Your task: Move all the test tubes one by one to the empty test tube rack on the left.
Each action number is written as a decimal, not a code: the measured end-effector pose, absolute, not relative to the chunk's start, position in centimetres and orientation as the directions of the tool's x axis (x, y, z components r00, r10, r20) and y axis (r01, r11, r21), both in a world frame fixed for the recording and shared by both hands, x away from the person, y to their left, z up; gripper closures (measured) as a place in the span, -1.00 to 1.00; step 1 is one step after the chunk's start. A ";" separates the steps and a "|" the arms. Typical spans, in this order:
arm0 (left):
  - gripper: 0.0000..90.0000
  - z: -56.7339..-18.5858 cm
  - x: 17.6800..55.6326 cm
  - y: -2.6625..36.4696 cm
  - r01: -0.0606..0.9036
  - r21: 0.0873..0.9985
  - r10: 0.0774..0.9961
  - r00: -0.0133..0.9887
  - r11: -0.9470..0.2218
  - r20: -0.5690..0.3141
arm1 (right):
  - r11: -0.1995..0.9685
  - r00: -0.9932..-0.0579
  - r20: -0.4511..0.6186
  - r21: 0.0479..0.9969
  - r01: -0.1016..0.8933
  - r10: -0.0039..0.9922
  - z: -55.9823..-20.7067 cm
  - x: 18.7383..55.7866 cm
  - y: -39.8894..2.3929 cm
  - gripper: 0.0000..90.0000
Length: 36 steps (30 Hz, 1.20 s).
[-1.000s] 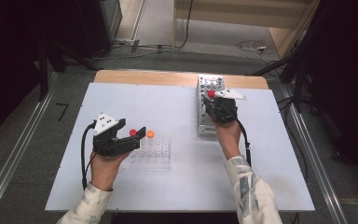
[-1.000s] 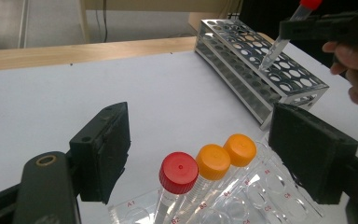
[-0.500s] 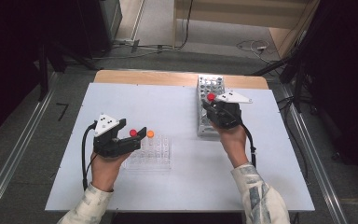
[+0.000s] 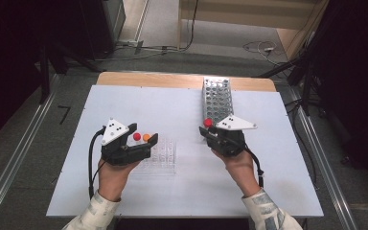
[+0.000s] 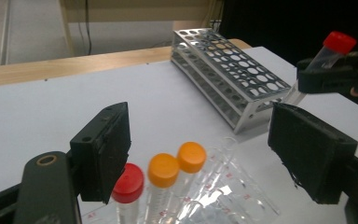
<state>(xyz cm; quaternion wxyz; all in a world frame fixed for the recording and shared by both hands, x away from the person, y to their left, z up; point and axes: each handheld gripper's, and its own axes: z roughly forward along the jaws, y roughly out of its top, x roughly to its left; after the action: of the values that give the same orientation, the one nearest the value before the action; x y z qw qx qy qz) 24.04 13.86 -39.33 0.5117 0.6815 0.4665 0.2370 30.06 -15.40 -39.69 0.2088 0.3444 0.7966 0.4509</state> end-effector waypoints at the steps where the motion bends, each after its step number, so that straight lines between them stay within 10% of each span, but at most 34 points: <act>1: -0.53 -39.3 23.9 13.6 0.394 0.918 0.874 0.461 -0.048 -0.153 | 0.357 -0.684 -0.017 0.862 0.360 0.729 -39.9 29.6 -15.4 0.58; 36: 0.47 -40.2 21.9 6.1 0.316 0.925 0.676 0.731 -0.212 -0.095 | 0.479 -0.824 -0.006 0.816 0.323 0.566 -42.1 24.2 -12.2 0.57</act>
<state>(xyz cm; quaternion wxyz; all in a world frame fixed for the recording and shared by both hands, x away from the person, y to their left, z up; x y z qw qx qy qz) 21.93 6.15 -40.23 0.5363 0.7603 0.3261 0.1676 24.23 -12.22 -42.05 0.1387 0.2619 0.8487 0.4380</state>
